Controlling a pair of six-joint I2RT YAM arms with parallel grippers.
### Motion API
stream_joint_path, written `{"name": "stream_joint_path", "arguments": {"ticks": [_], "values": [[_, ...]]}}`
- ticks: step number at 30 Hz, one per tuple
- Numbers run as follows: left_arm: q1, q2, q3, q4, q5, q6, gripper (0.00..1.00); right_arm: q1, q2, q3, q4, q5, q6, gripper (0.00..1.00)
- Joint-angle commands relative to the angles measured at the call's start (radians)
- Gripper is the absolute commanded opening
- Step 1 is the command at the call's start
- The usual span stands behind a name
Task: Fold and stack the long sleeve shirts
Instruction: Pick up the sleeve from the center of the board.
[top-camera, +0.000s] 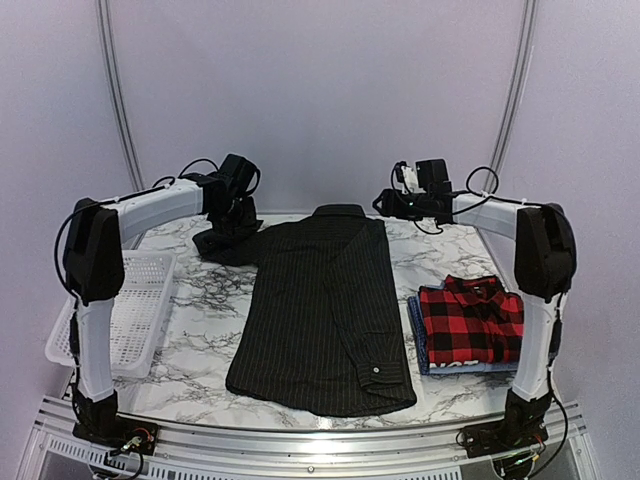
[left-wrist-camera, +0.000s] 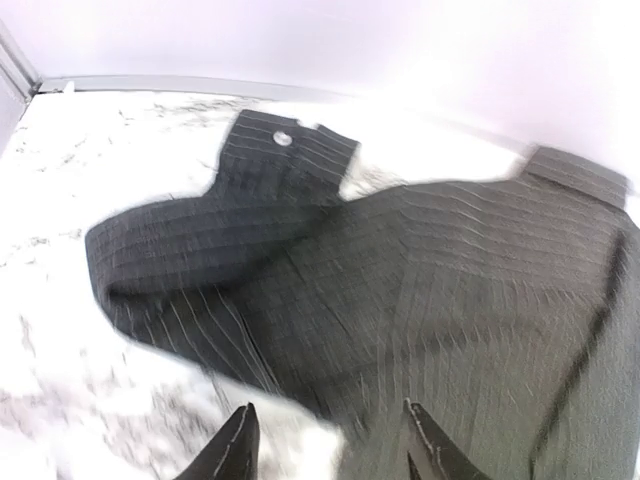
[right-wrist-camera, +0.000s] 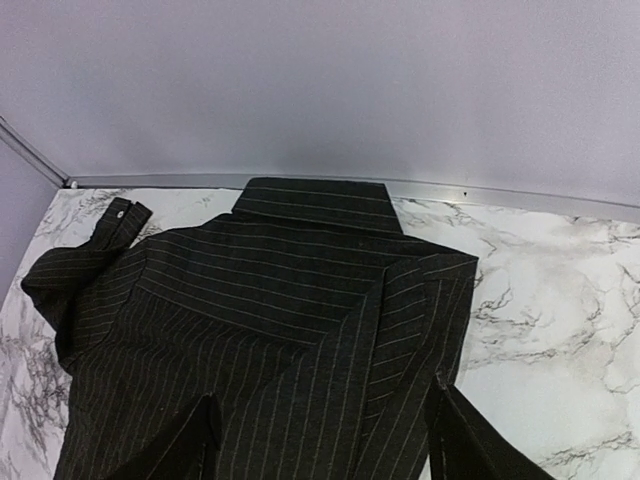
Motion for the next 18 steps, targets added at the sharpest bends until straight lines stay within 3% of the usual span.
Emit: {"name": "stream_joint_path", "arguments": {"ticks": [1,4,10,18], "values": [[0.088,0.140,0.126,-0.031,-0.003,-0.015,0.52,0.042,-0.113,-0.090,0.035,0.017,-0.035,0.68],[0.116,0.205,0.183,-0.027,0.037,-0.153,0.56,0.048,-0.196,-0.177,0.086,0.031,-0.027,0.74],[0.135,0.260,0.208,-0.011,-0.025,-0.478,0.66,0.055,-0.333,-0.302,0.184,0.039,-0.006,0.80],[0.149,0.331,0.214,0.045,-0.008,-0.675,0.66,0.062,-0.415,-0.348,0.129,0.033,0.001,0.84]]}}
